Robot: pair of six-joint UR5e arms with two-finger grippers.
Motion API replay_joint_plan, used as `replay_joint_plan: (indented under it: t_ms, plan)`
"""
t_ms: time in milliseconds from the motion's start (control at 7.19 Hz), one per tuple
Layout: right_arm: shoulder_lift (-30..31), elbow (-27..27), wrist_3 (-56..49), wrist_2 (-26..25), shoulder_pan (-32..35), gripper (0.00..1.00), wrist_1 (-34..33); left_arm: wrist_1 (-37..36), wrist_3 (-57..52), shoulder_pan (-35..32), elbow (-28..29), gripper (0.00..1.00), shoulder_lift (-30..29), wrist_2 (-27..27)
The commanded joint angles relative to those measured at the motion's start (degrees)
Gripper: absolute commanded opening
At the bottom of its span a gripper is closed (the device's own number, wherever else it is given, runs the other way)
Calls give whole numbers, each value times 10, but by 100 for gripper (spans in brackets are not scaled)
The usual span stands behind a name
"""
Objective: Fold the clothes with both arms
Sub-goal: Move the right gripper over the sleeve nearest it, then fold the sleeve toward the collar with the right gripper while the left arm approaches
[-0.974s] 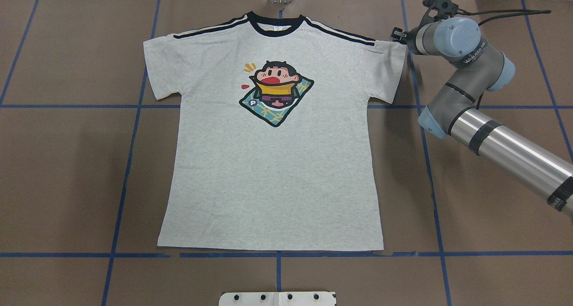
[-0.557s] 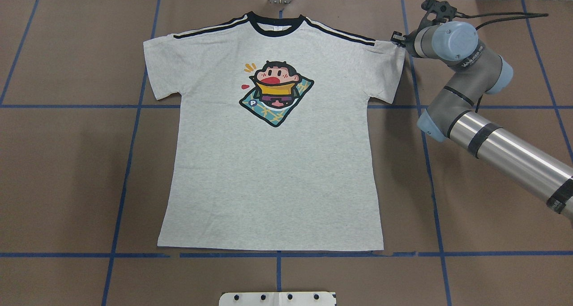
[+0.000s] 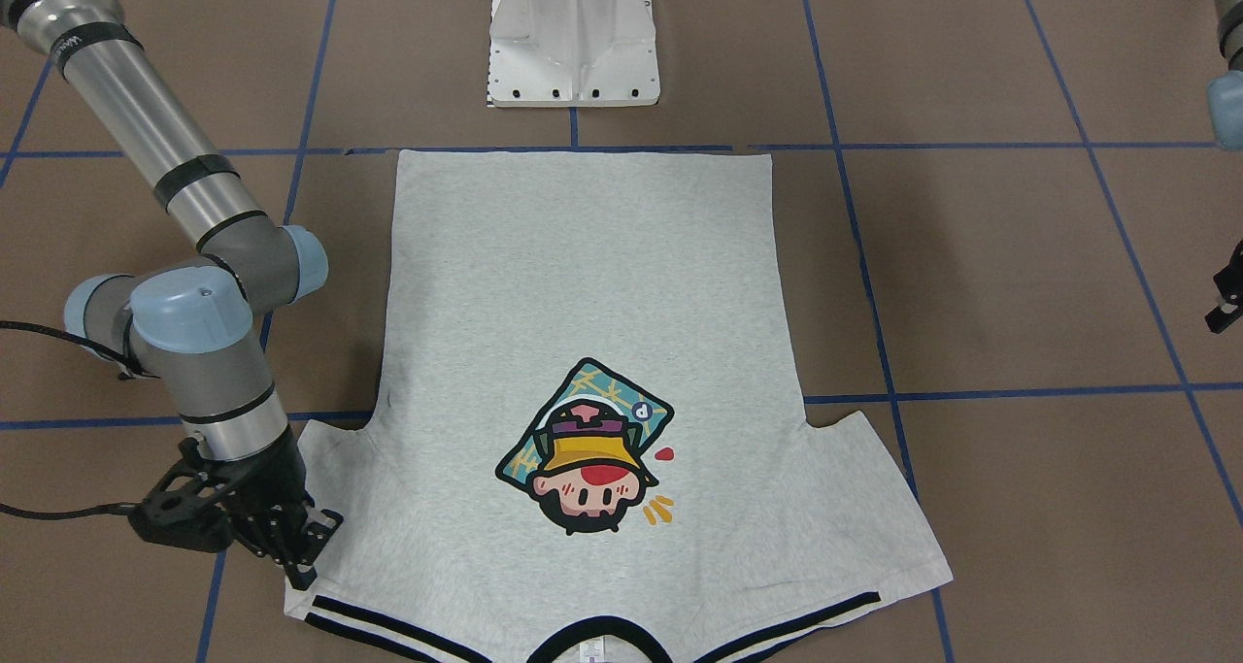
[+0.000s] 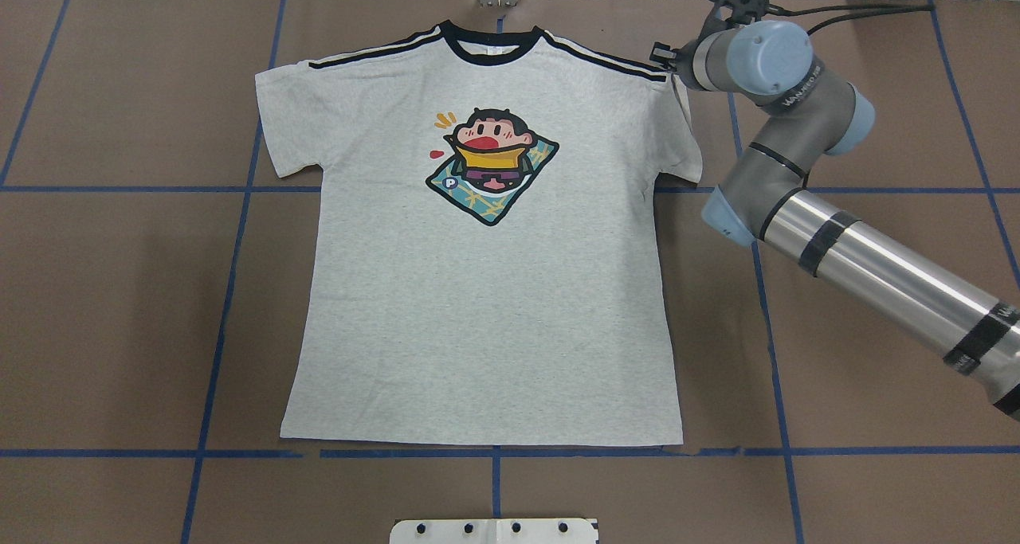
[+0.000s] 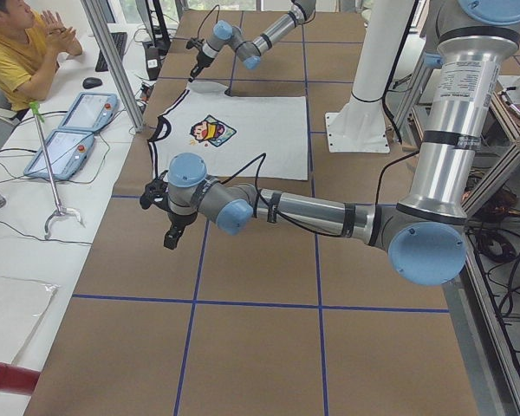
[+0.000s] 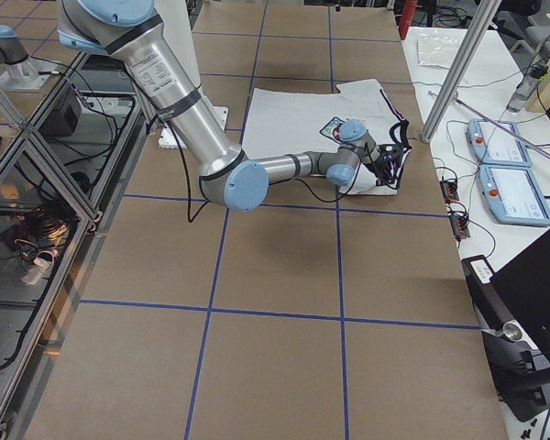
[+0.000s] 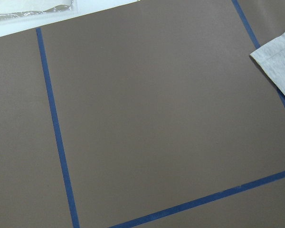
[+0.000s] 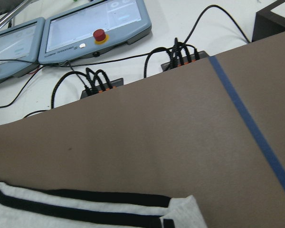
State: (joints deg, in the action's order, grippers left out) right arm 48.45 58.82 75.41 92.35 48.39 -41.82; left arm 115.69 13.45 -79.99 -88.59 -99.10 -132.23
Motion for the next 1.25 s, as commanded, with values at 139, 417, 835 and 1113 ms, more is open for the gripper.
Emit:
replay_joint_plan:
  t_ms: [139, 417, 835, 1113]
  plan:
    - [-90, -60, 20, -15, -36, 0, -59, 1, 0, -1, -2, 99, 3, 0]
    - [-127, -105, 25, -37, -47, 0, -59, 1, 1, 0, -3, 99, 3, 0]
    - [-152, -145, 40, -67, -60, 65, -59, 2, 18, 0, 0, 99, -3, 0]
    - [-174, -139, 53, -61, -59, 100, -63, 2, 51, 24, 9, 99, -17, 0]
